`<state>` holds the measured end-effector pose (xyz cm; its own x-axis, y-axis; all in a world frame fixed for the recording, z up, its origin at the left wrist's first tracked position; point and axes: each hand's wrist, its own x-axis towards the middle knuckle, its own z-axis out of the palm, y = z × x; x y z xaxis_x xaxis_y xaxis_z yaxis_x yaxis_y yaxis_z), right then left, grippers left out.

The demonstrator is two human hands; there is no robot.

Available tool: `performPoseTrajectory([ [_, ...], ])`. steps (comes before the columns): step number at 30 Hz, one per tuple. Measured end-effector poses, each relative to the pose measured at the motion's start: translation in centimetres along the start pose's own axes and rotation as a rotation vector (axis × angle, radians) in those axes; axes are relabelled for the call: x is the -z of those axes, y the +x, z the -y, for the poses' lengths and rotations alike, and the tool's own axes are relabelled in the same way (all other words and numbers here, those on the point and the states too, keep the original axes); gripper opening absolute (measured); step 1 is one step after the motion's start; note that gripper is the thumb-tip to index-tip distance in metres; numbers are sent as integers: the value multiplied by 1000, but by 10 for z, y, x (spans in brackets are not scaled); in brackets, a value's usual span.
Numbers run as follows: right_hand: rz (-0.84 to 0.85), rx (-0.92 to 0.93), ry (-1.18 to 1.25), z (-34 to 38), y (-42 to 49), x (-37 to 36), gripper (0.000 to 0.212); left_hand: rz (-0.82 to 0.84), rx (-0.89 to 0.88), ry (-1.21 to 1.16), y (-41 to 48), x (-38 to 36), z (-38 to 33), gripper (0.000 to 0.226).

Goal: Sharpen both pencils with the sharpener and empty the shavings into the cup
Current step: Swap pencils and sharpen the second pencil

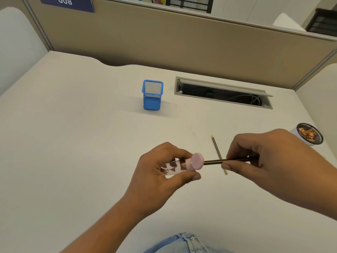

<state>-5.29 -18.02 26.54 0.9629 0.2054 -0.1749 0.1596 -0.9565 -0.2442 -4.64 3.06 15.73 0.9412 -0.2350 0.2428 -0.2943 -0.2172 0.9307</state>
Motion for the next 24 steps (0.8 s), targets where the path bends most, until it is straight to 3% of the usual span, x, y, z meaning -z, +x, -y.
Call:
performPoseTrajectory([
  [7, -37, -55, 131, -2, -1, -1, 42, -15, 126, -131, -1, -1, 2, 19],
  [15, -37, -72, 255, -10, -2, -13, 42, -30, 198, -236, -2, -4, -2, 17],
  [21, 13, -157, 526, -21, 6, -37, 9, -51, 261, -250, -1, -9, 9, 16],
  [24, -9, -212, 657, -26, 14, -53, 9, -46, 310, -224, -1, -12, 16, 16],
])
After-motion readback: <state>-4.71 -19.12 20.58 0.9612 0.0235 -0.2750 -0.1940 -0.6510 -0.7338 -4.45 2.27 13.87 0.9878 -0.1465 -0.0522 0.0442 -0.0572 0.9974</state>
